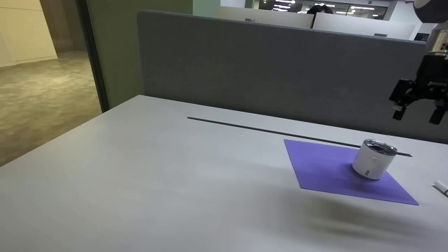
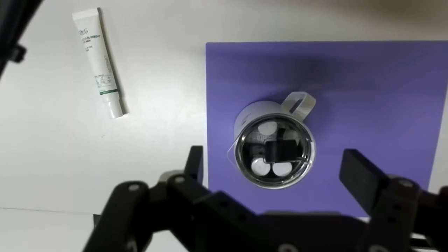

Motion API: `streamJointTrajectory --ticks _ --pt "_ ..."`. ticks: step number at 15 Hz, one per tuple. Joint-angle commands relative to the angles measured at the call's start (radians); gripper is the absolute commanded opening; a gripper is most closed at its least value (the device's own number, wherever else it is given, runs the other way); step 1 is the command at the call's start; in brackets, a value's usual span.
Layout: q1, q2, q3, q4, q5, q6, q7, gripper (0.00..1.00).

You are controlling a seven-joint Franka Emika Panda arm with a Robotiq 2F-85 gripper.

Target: Move the black thing on top of the silver thing on the mug to the left

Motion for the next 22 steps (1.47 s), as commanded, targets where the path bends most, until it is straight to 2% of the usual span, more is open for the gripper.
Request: streamJointTrajectory --ticks 1,2,3,8,12,16,22 --pt "-0.004 0.054 0.008 0.055 -0.003 0.078 0.015 0.75" --pt "0.000 0.079 0.008 0.077 -0.005 0.090 0.023 0.73" --pt "0.004 0.104 0.008 0.092 -0.008 0.118 0.033 0.67" --pt "0.027 0.204 0.009 0.161 -0.019 0.170 0.062 0.31" --pt "0.047 0.233 0.004 0.188 -0.024 0.147 0.088 0.03" --pt "0.069 0.214 -0.017 0.168 -0.060 0.120 0.130 0.00" --pt "0.060 0.221 -0.015 0.162 -0.062 0.092 0.137 0.00"
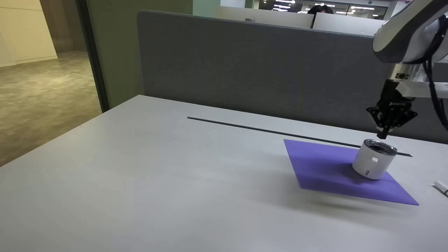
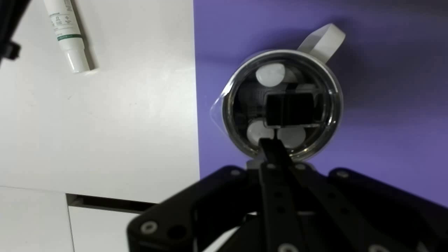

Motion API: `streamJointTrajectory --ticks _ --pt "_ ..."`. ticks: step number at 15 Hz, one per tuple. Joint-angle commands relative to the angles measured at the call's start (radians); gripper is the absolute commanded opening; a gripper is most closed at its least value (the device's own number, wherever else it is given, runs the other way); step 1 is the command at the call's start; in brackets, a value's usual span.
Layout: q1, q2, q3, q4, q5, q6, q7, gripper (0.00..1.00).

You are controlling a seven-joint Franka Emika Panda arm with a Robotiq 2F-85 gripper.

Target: Move the black thing on top of the silver thing on the mug to the left

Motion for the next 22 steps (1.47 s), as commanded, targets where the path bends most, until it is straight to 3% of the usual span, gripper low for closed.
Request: streamJointTrajectory --ticks 1,22 --pt "0.004 0.001 -0.007 0.006 -0.016 -0.042 0.040 0.00" --pt "-0.029 0.059 0.042 0.041 0.048 -0.131 -0.001 0.00"
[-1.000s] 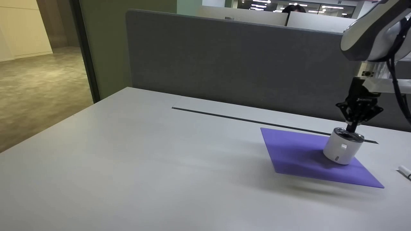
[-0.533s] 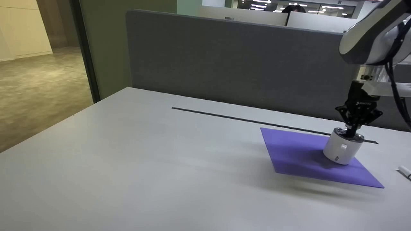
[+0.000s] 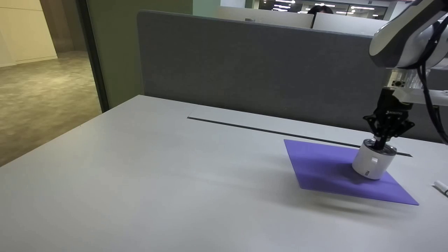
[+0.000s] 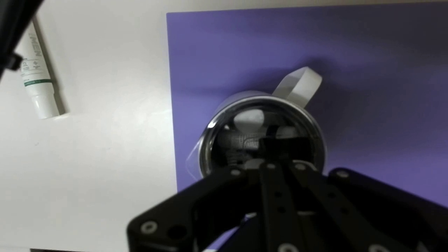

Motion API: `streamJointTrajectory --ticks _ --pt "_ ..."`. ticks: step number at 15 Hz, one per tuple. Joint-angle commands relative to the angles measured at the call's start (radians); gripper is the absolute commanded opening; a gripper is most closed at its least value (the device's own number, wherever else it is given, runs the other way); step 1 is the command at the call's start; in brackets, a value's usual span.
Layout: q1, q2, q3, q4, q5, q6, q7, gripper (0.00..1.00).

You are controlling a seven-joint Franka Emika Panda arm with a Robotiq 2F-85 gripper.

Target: Move the black thing on top of the silver thing on the mug to the left

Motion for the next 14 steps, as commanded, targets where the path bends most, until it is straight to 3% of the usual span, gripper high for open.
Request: streamJointTrajectory --ticks 1,7,8,10,14 --pt "-0.014 0.033 0.018 0.034 0.017 -0.038 0.002 0.00" --pt "-0.033 -0.052 0.013 -0.003 0.029 0.044 -0.004 0.00" --pt "-0.044 -0.077 0.021 -0.010 0.047 0.043 -0.015 0.26" --pt "-0.065 -0.113 0.032 -0.010 0.067 0.018 -0.055 0.31" --pt "-0.102 -0.156 0.045 0.000 0.110 -0.059 -0.124 0.60"
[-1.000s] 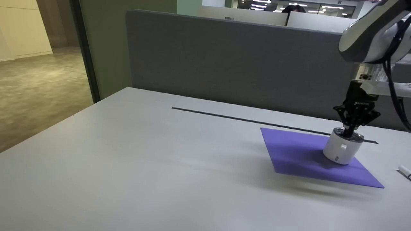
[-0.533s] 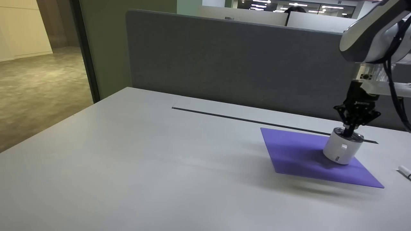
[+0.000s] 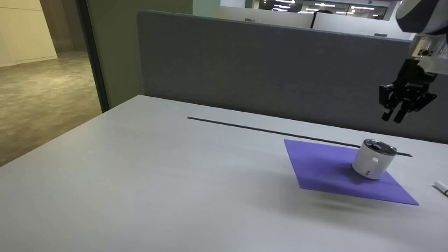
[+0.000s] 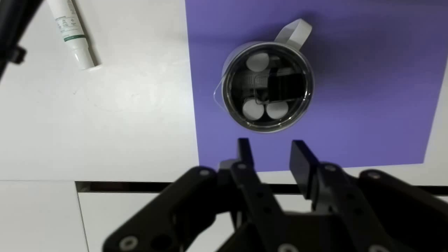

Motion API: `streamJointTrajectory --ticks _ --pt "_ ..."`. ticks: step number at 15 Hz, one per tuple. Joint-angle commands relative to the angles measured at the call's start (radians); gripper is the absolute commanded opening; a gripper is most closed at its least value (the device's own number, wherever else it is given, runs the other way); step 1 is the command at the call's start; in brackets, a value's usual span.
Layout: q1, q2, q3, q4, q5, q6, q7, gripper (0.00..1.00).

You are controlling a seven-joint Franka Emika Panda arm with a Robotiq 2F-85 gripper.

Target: Move the black thing on top of the silver thing on the mug to the left

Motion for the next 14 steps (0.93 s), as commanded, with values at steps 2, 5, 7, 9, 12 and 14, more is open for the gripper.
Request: streamJointTrajectory --ticks 2,5,7,9,12,14 --pt "-0.045 -0.050 0.021 -0.006 0.048 -0.086 -0.063 0.73" --pt "-0.048 -0.054 0.017 -0.006 0.054 -0.109 -0.073 0.94" --pt "-0.048 -0.055 0.015 -0.006 0.053 -0.116 -0.073 1.00" --pt "-0.046 -0.055 0.013 -0.007 0.049 -0.121 -0.071 1.00" --pt "-0.038 -0.034 0.008 0.003 0.036 -0.105 -0.066 1.00" --pt "-0.038 -0.034 0.008 0.003 0.036 -0.108 -0.066 1.00"
